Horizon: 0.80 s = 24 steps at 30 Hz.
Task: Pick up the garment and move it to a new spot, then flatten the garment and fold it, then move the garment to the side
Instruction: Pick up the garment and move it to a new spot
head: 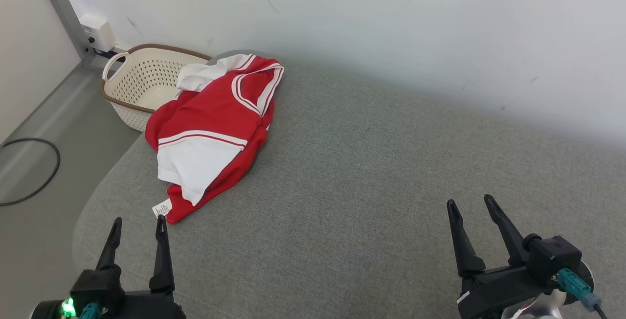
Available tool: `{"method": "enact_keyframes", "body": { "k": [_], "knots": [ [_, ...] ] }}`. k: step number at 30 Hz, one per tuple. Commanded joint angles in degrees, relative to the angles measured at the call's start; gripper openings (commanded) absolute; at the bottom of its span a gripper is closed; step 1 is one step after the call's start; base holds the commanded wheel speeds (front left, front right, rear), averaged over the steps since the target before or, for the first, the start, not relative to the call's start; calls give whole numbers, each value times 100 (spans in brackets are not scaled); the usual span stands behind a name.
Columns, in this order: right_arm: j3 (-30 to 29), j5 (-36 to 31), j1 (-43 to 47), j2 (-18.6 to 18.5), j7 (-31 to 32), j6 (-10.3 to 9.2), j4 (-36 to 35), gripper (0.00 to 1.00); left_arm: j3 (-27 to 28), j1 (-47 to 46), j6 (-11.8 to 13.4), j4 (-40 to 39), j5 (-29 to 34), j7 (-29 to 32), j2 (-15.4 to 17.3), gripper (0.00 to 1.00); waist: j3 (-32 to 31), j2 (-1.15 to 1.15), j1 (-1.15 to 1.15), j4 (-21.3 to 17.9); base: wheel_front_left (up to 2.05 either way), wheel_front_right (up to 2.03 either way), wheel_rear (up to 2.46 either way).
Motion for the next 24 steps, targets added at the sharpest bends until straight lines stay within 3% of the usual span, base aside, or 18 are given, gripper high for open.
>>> {"method": "enact_keyframes", "body": {
  "k": [1, 17, 24],
  "knots": [
    [12, 43, -34, -7, -23, 4, 12, 100, 6, 57, 26, -30, -35, -15, 17, 100, 1, 0, 0, -5, 0, 0, 0],
    [3, 106, -58, -17, -22, 4, 71, 100, -8, -132, -75, -138, -261, 39, 30, 100, 20, 0, 0, -13, 0, 0, 0],
    [-7, 42, -156, -80, 88, 3, -80, 100, 197, -1337, -213, -332, -320, 279, 318, 100, 274, 0, 0, -58, 0, 0, 0]
  ]
}}
